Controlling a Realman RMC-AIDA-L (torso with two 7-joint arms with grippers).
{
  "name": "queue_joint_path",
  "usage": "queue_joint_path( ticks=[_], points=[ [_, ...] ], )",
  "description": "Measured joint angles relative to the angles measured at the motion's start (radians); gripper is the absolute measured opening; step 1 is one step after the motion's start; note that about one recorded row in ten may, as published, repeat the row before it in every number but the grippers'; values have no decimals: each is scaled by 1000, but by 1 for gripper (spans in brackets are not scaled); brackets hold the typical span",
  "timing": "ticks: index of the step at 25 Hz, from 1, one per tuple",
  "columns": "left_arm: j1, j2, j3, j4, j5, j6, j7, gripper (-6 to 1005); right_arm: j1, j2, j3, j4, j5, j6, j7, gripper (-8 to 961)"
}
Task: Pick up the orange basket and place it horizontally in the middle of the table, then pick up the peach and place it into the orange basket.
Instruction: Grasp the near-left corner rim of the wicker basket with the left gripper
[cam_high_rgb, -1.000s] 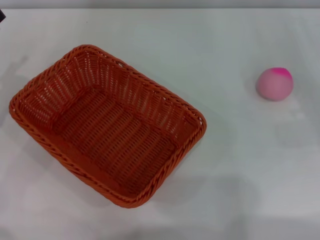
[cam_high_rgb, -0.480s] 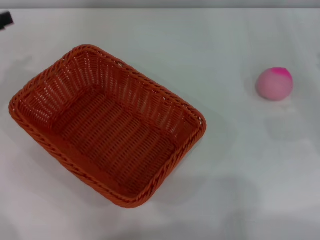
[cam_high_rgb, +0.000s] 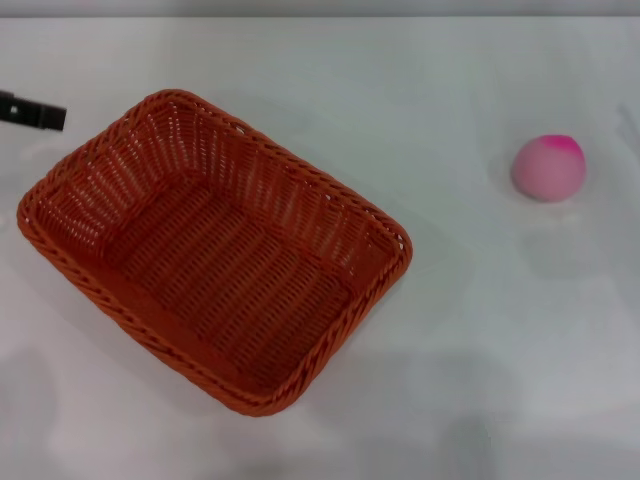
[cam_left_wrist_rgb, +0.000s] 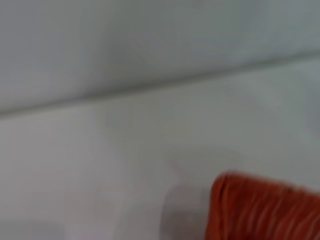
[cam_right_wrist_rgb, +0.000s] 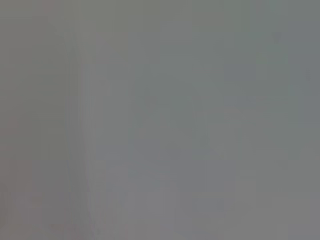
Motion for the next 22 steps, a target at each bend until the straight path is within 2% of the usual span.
queue_joint_path(
  ticks=[3,6,11,14,22],
  points=[
    [-18,-3,27,25,61,12,9,891,2,0,0,10,1,8,0,856],
    [-21,-13,68,45,63,47,48,890,2,1,0,17,3,12,0,856],
    [-17,-59,124,55,64,101,122,889,5,1,0,21,3,12,-1,857],
    [-16,-75,134,87,66,139,137,889,9,2,0,26,3,12,-1,857],
    [-13,-91,144,162,72,191,160,889,14,3,0,32,0,11,-1,857]
  ],
)
